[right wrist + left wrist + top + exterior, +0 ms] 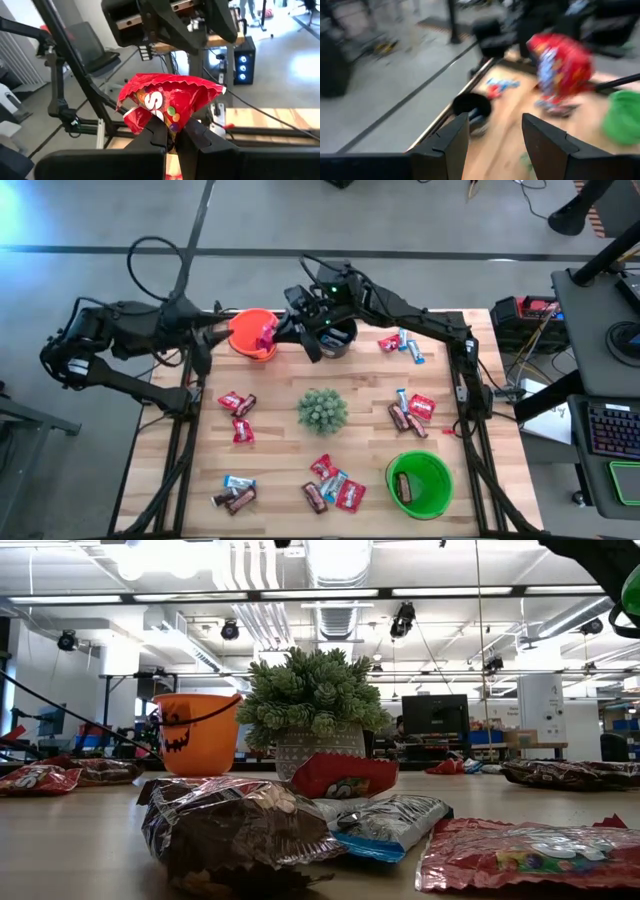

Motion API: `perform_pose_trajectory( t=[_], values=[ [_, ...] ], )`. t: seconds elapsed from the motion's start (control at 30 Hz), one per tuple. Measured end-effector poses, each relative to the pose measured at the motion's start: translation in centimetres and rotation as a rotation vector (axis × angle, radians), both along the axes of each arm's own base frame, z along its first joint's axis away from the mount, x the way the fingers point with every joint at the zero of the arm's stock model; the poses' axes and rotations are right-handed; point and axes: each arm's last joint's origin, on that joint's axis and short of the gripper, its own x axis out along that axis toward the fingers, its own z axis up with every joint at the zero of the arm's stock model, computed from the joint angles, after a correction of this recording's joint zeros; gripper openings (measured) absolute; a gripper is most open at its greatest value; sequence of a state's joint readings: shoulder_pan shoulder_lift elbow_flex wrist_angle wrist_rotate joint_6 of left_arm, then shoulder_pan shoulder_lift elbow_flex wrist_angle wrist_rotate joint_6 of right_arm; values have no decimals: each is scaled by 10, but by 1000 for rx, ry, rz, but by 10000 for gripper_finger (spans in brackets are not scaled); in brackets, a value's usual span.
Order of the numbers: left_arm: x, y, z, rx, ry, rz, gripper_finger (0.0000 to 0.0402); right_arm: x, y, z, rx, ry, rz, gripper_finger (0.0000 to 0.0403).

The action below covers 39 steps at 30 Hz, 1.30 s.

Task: Organize candy in baskets
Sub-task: Put the red candy into the orange bucket

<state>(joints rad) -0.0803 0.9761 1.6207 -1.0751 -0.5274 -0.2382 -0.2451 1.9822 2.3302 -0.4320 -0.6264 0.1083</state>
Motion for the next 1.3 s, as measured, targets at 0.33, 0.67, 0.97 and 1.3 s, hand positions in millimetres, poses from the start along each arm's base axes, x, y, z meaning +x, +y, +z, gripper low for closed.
perform_pose_trajectory(
  t=[0.33, 0.67, 0.97, 1.3],
  values=[
    [26, -6, 0, 0, 9, -167, 172, 2, 10, 7, 8, -59, 19, 9],
    [48, -8, -7, 44, 79, -182, 176, 7, 8, 3, 8, -52, -49, 9],
    [43, -7, -5, 50, 62, -188, 176, 8, 6, -1, 7, -29, -62, 9],
    [43, -8, 8, 65, 14, -225, 176, 9, 6, -5, 9, -17, -62, 9]
  ],
)
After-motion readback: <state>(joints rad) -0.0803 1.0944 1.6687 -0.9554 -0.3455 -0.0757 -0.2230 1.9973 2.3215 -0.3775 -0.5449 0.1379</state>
